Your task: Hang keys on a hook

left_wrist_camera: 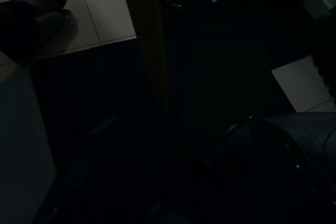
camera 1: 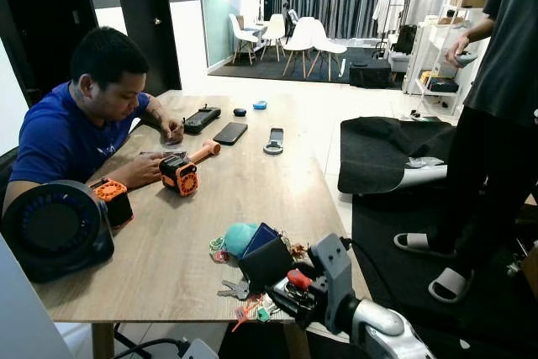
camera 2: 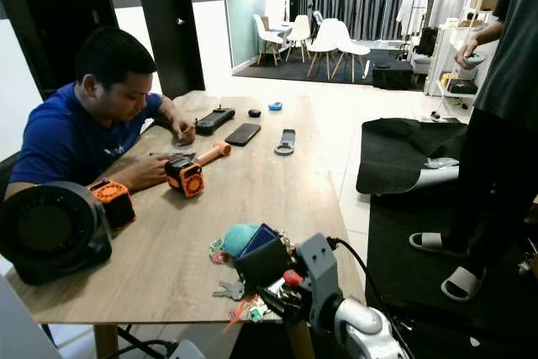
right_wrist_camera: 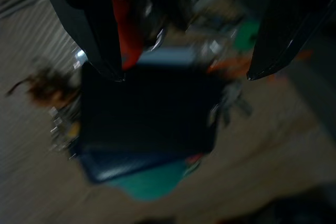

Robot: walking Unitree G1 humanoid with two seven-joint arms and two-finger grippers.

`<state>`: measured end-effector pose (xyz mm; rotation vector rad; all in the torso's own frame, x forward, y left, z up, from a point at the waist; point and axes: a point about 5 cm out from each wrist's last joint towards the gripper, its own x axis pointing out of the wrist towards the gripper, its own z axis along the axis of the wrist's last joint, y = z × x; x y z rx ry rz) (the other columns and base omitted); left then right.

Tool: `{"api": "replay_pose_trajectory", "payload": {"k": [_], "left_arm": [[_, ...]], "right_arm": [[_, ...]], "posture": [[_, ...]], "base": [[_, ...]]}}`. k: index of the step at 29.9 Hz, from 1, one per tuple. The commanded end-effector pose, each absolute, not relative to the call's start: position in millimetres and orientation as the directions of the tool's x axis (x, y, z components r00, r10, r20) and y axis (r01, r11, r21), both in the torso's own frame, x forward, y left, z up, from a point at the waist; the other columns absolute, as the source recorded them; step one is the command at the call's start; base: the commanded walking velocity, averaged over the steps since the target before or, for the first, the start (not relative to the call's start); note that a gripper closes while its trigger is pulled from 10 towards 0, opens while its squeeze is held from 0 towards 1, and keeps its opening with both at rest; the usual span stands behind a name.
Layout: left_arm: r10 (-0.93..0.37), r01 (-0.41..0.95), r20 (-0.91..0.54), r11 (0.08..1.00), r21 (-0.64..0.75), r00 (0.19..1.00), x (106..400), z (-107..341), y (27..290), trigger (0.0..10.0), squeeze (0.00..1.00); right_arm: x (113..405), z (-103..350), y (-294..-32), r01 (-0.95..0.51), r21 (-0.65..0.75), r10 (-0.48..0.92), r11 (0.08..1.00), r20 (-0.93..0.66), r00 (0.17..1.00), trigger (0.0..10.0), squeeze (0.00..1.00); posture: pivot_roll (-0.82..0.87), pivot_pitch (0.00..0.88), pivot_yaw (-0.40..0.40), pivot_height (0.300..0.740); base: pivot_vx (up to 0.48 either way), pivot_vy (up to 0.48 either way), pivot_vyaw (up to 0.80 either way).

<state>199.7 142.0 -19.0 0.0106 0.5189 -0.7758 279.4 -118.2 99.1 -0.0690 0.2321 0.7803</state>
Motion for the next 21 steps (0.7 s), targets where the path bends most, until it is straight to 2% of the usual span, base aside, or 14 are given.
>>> {"api": "replay_pose_trajectory", "payload": {"k": [1,5,9,16,21], "left_arm": [[-0.663,0.673,-0.464,0.719,-0.174,0.588,197.1,-19.3,147.1,10.0,0.00],[-0.663,0.673,-0.463,0.719,-0.175,0.589,197.1,-19.3,147.0,10.0,0.00],[-0.668,0.675,-0.458,0.715,-0.179,0.586,197.2,-18.8,147.1,10.0,0.00],[-0.671,0.677,-0.455,0.713,-0.180,0.586,197.6,-18.0,147.5,10.0,0.00],[-0.671,0.674,-0.452,0.715,-0.187,0.587,197.2,-17.8,148.0,10.0,0.00]], "right_arm": [[269.9,93.4,-116.8,-0.732,0.016,0.706,0.681,-0.280,0.651,10.0,0.00],[263.6,91.0,-118.2,-0.753,-0.002,0.719,0.658,-0.298,0.628,10.0,0.00],[248.5,93.0,-121.8,-0.803,-0.018,0.753,0.596,-0.333,0.567,10.0,0.00],[245.7,97.2,-126.9,-0.800,-0.040,0.743,0.599,-0.344,0.574,10.0,0.00],[250.1,105.8,-132.8,-0.762,-0.025,0.724,0.647,-0.293,0.624,10.0,0.00]], "posture": [[0.04,0.015,0.016,0.740],[0.04,0.016,0.013,0.740],[0.04,0.016,0.016,0.740],[0.04,0.016,0.015,0.740],[0.04,0.016,0.014,0.740]], "base": [[0.000,0.000,0.00],[0.000,0.000,0.00],[0.000,0.000,0.00],[0.000,0.000,0.00],[0.000,0.000,0.00]]}}
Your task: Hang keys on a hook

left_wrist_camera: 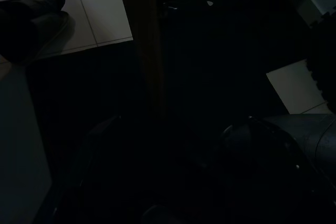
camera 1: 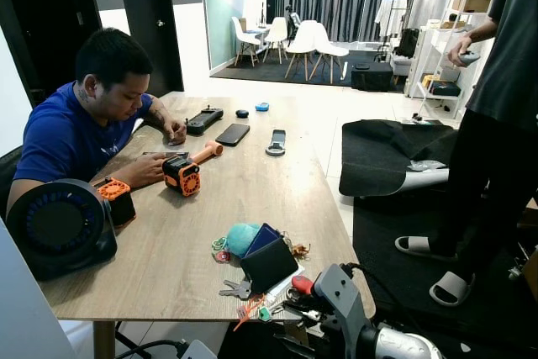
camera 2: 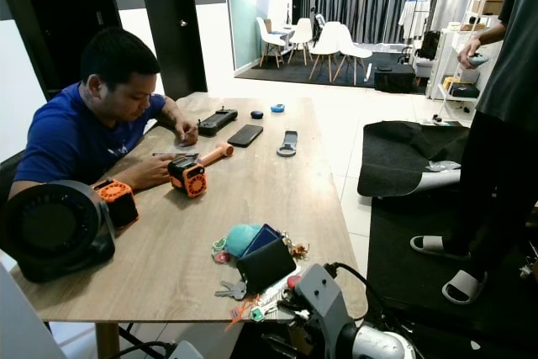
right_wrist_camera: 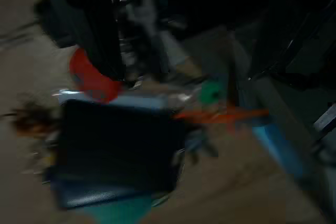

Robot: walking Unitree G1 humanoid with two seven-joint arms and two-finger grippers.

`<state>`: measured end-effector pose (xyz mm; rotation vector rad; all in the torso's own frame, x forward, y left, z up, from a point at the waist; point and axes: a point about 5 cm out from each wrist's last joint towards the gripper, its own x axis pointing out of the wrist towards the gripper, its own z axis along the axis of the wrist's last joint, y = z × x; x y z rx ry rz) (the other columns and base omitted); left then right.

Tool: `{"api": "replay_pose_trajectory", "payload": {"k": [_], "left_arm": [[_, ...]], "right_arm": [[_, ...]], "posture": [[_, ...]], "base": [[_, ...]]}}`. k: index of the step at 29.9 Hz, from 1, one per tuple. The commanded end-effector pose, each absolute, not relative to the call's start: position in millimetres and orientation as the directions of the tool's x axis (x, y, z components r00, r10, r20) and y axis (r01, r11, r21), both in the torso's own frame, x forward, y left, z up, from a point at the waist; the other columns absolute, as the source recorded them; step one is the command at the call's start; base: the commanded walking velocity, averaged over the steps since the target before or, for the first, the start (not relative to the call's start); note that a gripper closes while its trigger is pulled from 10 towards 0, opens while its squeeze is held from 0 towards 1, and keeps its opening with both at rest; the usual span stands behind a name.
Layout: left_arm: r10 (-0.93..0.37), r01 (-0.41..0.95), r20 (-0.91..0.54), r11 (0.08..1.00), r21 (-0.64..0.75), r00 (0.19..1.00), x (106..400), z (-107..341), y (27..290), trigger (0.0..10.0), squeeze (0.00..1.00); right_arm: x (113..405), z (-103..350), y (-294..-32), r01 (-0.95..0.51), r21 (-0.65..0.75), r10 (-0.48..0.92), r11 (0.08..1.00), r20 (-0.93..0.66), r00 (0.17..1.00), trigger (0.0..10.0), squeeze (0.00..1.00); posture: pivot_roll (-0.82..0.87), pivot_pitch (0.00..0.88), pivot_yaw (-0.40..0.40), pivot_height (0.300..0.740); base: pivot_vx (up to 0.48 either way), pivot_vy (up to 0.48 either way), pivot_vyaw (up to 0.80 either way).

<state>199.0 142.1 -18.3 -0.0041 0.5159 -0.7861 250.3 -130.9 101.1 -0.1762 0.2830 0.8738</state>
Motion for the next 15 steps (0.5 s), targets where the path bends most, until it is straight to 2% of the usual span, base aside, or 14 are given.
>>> {"api": "replay_pose_trajectory", "payload": {"k": [1,3,6,8,15], "left_arm": [[-0.671,0.672,-0.452,0.716,-0.190,0.587,197.0,-17.9,148.0,10.0,0.00],[-0.672,0.671,-0.451,0.716,-0.193,0.588,196.7,-18.0,148.1,10.0,0.00],[-0.672,0.666,-0.449,0.718,-0.202,0.589,196.1,-18.3,148.2,10.0,0.00],[-0.672,0.665,-0.448,0.718,-0.204,0.589,195.8,-18.4,148.2,10.0,0.00],[-0.676,0.668,-0.451,0.714,-0.208,0.583,194.7,-19.0,147.9,10.0,0.00]], "right_arm": [[251.4,107.8,-134.7,-0.747,-0.019,0.715,0.664,-0.276,0.643,10.0,0.00],[253.0,109.0,-137.1,-0.727,-0.015,0.699,0.687,-0.262,0.666,10.0,0.00],[261.4,109.4,-149.6,-0.591,0.010,0.579,0.806,-0.218,0.786,10.0,0.00],[262.6,107.9,-153.3,-0.551,0.021,0.543,0.834,-0.212,0.813,10.0,0.00],[254.6,92.6,-149.7,-0.548,0.052,0.540,0.835,-0.274,0.796,10.0,0.00]], "posture": [[0.04,0.017,0.014,0.740],[0.04,0.017,0.014,0.740],[0.04,0.018,0.011,0.740],[0.04,0.021,0.012,0.740],[0.04,0.022,0.013,0.740]], "base": [[0.000,0.000,0.00],[0.000,0.000,0.00],[0.000,0.000,0.00],[0.000,0.000,0.00],[0.000,0.000,0.00]]}}
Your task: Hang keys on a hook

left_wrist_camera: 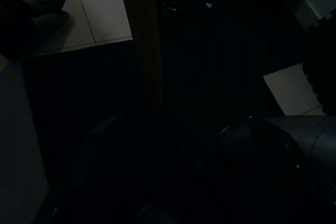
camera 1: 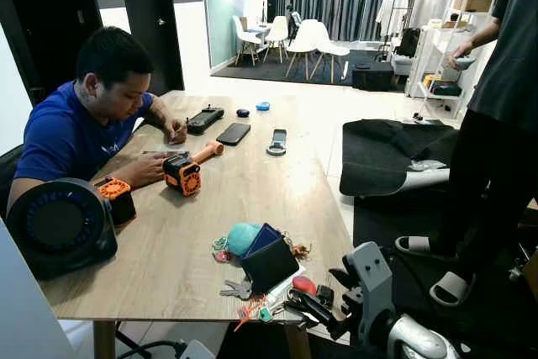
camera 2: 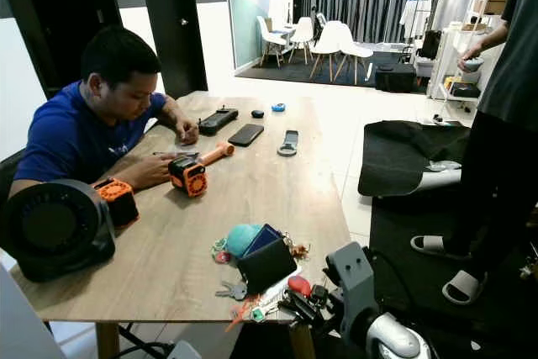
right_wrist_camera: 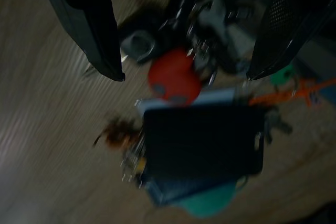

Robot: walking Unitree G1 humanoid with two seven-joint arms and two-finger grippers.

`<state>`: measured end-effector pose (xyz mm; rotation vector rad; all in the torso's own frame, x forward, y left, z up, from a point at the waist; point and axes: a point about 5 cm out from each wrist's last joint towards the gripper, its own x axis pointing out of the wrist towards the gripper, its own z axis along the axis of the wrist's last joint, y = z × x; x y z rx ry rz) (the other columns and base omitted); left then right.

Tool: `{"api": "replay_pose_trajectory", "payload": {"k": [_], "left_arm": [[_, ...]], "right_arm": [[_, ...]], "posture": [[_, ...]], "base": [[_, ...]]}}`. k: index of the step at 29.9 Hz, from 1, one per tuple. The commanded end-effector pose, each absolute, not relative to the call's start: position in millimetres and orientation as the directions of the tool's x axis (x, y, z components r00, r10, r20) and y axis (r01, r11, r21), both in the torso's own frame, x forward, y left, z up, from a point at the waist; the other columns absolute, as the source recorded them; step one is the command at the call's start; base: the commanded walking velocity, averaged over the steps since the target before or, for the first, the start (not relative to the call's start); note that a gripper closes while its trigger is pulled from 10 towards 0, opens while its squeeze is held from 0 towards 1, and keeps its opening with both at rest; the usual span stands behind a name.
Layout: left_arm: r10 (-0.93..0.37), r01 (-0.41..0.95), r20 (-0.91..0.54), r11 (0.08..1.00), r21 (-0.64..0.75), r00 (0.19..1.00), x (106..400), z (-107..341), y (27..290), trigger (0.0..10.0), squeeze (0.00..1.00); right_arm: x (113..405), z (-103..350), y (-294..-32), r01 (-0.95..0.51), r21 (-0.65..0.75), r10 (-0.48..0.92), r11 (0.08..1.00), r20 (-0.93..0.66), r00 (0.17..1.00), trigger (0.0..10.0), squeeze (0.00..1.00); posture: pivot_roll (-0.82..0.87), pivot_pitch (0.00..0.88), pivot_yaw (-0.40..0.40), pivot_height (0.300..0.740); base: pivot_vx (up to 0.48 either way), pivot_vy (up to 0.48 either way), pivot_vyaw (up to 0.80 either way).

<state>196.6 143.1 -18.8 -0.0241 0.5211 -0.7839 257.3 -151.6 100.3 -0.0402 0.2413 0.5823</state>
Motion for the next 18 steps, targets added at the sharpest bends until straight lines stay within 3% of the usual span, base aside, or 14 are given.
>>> {"api": "replay_pose_trajectory", "payload": {"k": [1,18], "left_arm": [[-0.676,0.669,-0.452,0.714,-0.207,0.582,194.6,-19.1,148.0,10.0,0.00],[-0.676,0.668,-0.453,0.715,-0.209,0.581,194.4,-19.5,147.6,10.0,0.00]], "right_arm": [[253.2,90.4,-148.0,-0.554,0.063,0.546,0.830,-0.290,0.786,10.0,0.00],[247.7,84.0,-144.1,-0.560,0.106,0.559,0.821,-0.342,0.755,10.0,0.00]], "posture": [[0.04,0.023,0.013,0.740],[0.04,0.024,0.006,0.740]], "base": [[0.000,0.000,0.00],[0.000,0.000,0.00]]}}
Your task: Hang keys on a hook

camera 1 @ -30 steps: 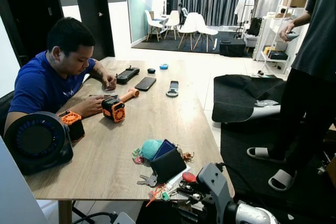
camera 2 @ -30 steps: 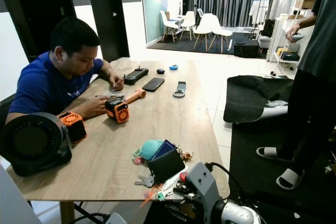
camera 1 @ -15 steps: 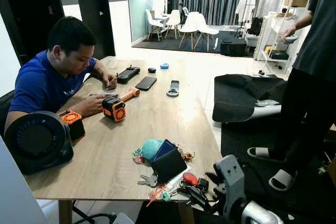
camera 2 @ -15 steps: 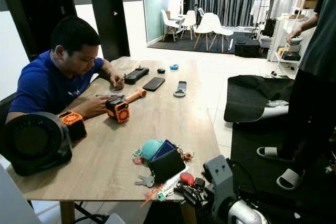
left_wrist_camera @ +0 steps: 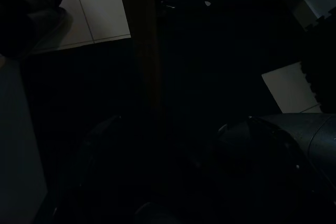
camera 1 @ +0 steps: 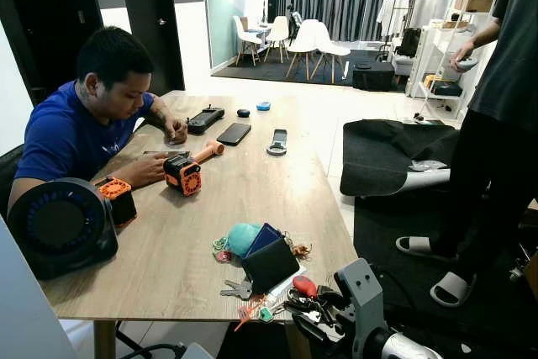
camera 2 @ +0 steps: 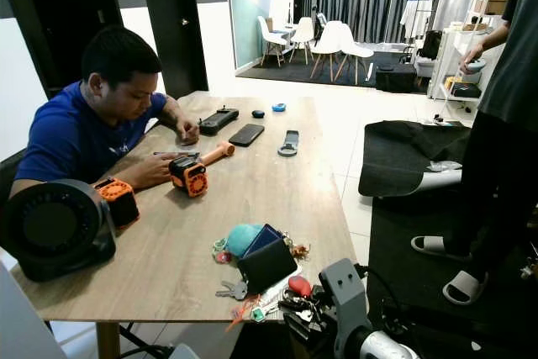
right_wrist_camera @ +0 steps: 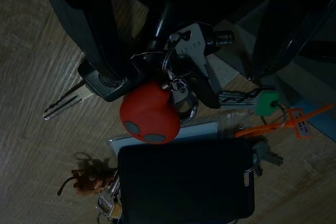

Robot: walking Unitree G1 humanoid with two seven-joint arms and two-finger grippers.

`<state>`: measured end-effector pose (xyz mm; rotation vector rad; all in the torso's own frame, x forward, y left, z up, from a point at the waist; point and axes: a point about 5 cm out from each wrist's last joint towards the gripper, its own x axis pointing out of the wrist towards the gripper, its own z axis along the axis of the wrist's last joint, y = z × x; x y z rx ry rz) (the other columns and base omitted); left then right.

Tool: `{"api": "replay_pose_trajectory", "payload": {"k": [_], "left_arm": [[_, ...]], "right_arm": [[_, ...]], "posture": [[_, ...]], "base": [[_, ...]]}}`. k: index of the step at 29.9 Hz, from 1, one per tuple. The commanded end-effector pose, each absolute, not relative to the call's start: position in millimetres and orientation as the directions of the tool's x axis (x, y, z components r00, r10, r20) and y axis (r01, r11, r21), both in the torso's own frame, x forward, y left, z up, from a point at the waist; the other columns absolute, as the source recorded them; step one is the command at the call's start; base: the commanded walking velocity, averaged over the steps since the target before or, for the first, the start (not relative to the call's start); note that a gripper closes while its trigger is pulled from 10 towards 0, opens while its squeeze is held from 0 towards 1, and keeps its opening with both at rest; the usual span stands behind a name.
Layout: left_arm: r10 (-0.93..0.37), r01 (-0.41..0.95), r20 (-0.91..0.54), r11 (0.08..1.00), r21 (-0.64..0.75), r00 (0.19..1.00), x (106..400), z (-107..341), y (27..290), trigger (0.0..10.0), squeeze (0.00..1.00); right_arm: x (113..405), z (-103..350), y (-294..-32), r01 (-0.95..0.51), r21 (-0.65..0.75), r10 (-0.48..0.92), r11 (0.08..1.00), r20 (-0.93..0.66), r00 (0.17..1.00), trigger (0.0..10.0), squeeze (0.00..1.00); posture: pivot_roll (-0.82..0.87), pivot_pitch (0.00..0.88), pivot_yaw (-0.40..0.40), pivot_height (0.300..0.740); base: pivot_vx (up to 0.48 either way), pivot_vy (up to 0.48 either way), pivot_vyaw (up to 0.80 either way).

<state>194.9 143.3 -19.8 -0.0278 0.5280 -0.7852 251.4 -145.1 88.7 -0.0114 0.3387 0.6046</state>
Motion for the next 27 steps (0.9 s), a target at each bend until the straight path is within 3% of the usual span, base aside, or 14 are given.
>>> {"api": "replay_pose_trajectory", "payload": {"k": [1,27], "left_arm": [[-0.676,0.668,-0.453,0.715,-0.209,0.581,194.4,-19.5,147.6,10.0,0.00],[-0.659,0.640,-0.391,0.742,-0.199,0.643,205.1,-10.2,149.3,10.0,0.00]], "right_arm": [[247.7,84.0,-144.1,-0.560,0.106,0.559,0.821,-0.342,0.755,10.0,0.00],[249.6,86.7,-144.6,-0.560,0.102,0.557,0.823,-0.341,0.757,9.8,0.00]], "posture": [[0.04,0.024,0.006,0.740],[0.03,0.024,0.011,0.740]], "base": [[0.000,0.000,0.00],[0.000,0.000,0.00]]}}
